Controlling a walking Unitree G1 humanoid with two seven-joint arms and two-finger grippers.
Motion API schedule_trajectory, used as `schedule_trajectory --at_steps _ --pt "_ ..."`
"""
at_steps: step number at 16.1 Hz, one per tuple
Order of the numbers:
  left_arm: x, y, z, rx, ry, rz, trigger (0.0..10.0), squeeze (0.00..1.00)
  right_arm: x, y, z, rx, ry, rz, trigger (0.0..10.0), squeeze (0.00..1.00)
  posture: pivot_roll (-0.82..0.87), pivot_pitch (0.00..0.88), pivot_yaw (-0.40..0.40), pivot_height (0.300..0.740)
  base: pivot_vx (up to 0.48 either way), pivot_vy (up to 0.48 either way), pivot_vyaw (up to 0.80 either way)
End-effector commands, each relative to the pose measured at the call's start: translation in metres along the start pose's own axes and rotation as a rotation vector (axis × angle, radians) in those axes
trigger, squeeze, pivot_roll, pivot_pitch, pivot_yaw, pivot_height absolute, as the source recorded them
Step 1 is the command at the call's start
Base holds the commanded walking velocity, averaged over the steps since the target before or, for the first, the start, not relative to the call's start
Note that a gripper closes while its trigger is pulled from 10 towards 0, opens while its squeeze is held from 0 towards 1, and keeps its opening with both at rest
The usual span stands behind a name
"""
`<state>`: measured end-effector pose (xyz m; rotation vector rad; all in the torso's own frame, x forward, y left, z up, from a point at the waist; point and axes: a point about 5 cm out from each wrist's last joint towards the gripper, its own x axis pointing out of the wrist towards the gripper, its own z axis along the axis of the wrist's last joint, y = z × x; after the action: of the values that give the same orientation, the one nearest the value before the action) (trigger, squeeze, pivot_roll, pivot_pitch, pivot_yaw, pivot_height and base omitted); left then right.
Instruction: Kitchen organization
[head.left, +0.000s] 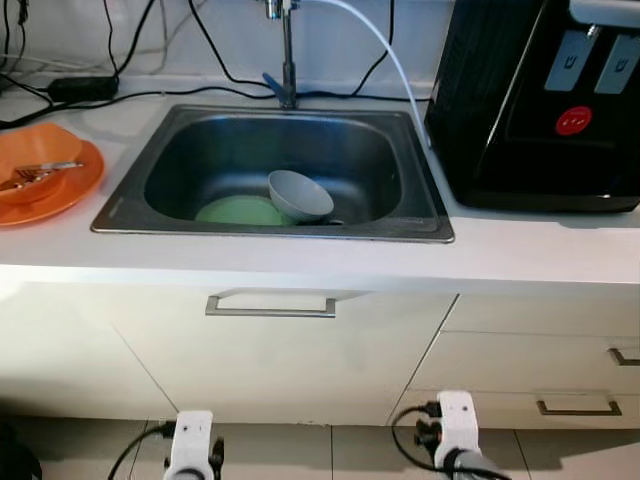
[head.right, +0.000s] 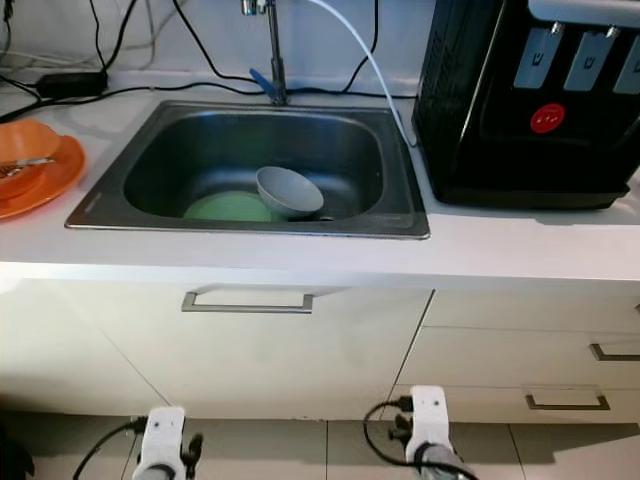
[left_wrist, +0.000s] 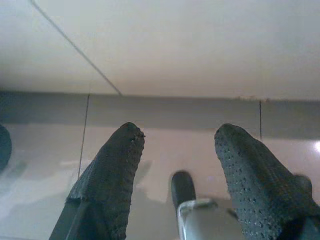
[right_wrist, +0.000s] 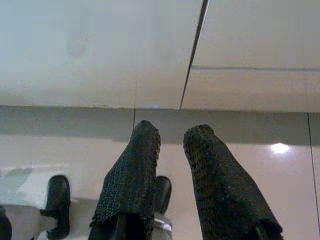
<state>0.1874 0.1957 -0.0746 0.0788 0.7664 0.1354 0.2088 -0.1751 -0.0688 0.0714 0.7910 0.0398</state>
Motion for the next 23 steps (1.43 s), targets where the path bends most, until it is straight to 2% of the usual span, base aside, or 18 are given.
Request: schedule_trajectory --at_steps 1,3,4,6,9,11,15,17,19,20,23 --pt "-0.001 -0.001 0.001 -0.018 -0.034 0.009 10.0 0.00 -0.002 -0.004 -0.003 0.003 -0.011 -0.004 10.0 0.00 0.06 0.052 -0.017 0.740 0.000 0.000 0.00" --pt "-0.006 0.003 -0.004 -0.038 -0.064 0.035 10.0 0.00 -0.006 -0.011 -0.007 0.003 -0.027 -0.023 10.0 0.00 0.06 0.056 -0.018 0.740 0.000 0.000 0.00" --pt "-0.010 0.009 -0.007 -0.040 -0.108 0.063 10.0 0.00 -0.009 -0.017 -0.007 0.021 -0.082 -0.039 10.0 0.00 0.06 0.064 -0.019 0.740 0.000 0.000 0.00" --pt "-0.013 0.013 -0.007 -0.036 -0.141 0.078 10.0 0.00 -0.012 -0.021 -0.006 0.030 -0.120 -0.046 10.0 0.00 0.06 0.070 -0.018 0.740 0.000 0.000 0.00" --pt "-0.018 0.016 -0.001 -0.011 -0.237 0.083 10.0 0.00 -0.016 -0.026 -0.006 0.028 -0.171 -0.054 10.0 0.00 0.05 0.074 -0.014 0.740 0.000 0.000 0.00" --pt "-0.019 0.014 0.004 -0.002 -0.266 0.086 10.0 0.00 -0.017 -0.028 -0.005 0.021 -0.182 -0.071 10.0 0.00 0.05 0.072 -0.012 0.740 0.000 0.000 0.00" --pt "-0.029 0.013 0.029 0.021 -0.460 0.106 10.0 0.00 -0.021 -0.033 0.022 0.010 -0.375 -0.082 10.0 0.00 0.06 0.069 -0.013 0.740 0.000 0.000 0.00" --pt "-0.037 0.020 0.040 -0.006 -0.530 0.159 10.0 0.00 -0.028 -0.034 0.028 -0.018 -0.451 -0.083 10.0 0.00 0.05 0.078 -0.014 0.740 0.000 0.000 0.00" --pt "-0.050 0.026 0.058 -0.005 -0.633 0.188 10.0 0.00 -0.039 -0.041 0.036 -0.036 -0.542 -0.117 10.0 0.00 0.05 0.081 -0.014 0.740 0.000 0.000 0.00" --pt "-0.062 0.024 0.071 0.032 -0.705 0.174 10.0 0.00 -0.047 -0.044 0.046 -0.048 -0.612 -0.140 10.0 0.00 0.05 0.087 -0.010 0.740 0.000 0.000 0.00" --pt "-0.074 0.021 0.086 0.065 -0.794 0.155 10.0 0.00 -0.066 -0.043 0.073 -0.060 -0.753 -0.178 10.0 0.00 0.04 0.091 -0.006 0.740 0.000 0.000 0.00"
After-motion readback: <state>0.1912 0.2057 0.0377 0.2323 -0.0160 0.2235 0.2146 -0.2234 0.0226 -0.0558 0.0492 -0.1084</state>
